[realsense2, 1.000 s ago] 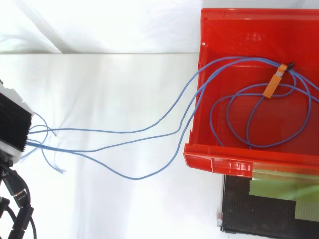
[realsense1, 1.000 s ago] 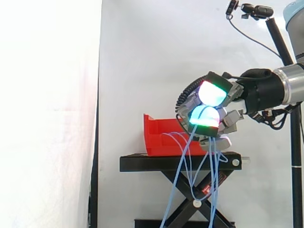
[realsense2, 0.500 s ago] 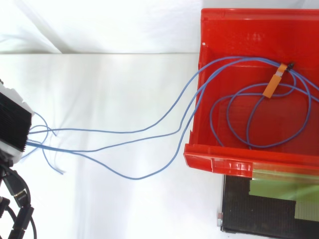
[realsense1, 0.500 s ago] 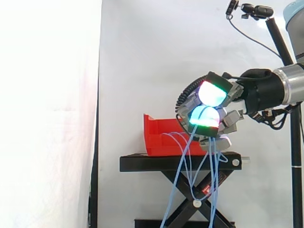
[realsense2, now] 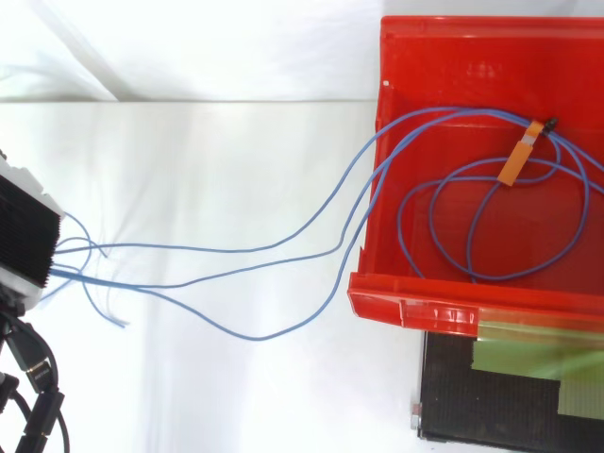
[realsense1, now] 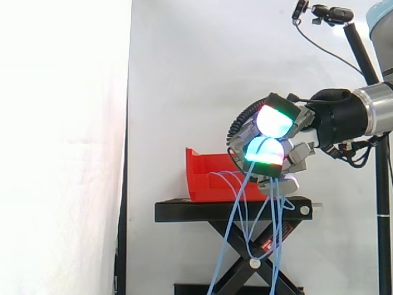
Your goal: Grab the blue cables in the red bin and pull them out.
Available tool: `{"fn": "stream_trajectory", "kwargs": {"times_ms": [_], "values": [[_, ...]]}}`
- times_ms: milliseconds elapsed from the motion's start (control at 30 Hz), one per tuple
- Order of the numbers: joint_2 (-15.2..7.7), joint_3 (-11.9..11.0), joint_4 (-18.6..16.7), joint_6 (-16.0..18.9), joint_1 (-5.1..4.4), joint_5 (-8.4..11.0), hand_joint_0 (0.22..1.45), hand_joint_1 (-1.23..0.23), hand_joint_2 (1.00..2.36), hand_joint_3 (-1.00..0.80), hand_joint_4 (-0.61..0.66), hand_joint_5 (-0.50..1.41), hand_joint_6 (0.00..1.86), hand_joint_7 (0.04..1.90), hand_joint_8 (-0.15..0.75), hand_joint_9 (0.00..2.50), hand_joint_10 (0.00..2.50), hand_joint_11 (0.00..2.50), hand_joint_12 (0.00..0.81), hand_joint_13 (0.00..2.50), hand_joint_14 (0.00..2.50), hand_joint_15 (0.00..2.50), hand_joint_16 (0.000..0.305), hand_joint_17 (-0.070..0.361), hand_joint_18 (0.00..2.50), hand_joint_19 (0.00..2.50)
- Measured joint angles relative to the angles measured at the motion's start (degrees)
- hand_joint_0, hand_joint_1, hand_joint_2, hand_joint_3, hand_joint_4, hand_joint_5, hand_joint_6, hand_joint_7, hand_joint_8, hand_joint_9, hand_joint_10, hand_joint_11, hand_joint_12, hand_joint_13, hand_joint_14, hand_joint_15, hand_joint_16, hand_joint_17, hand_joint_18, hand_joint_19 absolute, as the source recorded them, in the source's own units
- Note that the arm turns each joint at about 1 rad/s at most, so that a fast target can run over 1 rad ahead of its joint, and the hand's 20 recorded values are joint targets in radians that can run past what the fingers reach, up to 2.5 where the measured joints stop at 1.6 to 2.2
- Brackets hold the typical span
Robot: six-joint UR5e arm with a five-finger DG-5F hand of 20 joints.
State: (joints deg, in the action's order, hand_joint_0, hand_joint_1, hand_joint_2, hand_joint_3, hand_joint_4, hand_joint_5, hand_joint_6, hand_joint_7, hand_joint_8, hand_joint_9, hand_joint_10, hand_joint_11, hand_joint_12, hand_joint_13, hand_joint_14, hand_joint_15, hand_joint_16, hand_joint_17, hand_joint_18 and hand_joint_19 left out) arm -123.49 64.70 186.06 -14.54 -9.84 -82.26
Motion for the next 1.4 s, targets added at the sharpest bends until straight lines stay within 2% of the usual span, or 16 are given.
{"fn": "stream_trajectory", "kwargs": {"times_ms": [1400], "values": [[0.0,0.0,0.0,0.0,-0.01,0.00,1.05,-0.98,1.00,-1.00,0.24,0.67,1.10,0.32,0.248,0.81,2.50,0.56,0.344,1.11,2.50,0.46,0.042,0.093,1.23,1.19]]}}
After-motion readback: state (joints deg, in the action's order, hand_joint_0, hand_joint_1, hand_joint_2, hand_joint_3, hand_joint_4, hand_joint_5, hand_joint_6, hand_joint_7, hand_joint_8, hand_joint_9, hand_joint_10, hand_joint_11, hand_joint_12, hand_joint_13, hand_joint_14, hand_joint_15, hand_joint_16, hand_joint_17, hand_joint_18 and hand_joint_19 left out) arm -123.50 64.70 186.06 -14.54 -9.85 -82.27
